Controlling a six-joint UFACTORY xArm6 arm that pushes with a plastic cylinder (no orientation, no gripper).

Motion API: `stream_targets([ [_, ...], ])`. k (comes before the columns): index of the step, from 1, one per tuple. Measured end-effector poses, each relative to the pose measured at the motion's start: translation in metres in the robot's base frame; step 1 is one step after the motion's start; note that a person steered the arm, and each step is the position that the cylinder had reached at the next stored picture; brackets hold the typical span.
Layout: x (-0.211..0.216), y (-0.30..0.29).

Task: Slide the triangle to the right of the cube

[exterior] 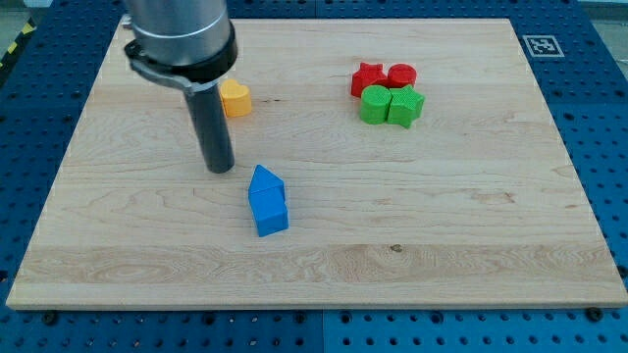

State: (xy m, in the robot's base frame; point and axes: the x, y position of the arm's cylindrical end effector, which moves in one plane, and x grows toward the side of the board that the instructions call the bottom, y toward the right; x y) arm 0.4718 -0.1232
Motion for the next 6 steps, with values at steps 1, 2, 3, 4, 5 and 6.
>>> stream_targets([
  [1,0.009,-0.025],
  [2,0.011,-0.015],
  [3,0.029,0.040],
  [4,0.030,0.062],
  [5,0.030,0.097],
  [6,0.036,0.112],
])
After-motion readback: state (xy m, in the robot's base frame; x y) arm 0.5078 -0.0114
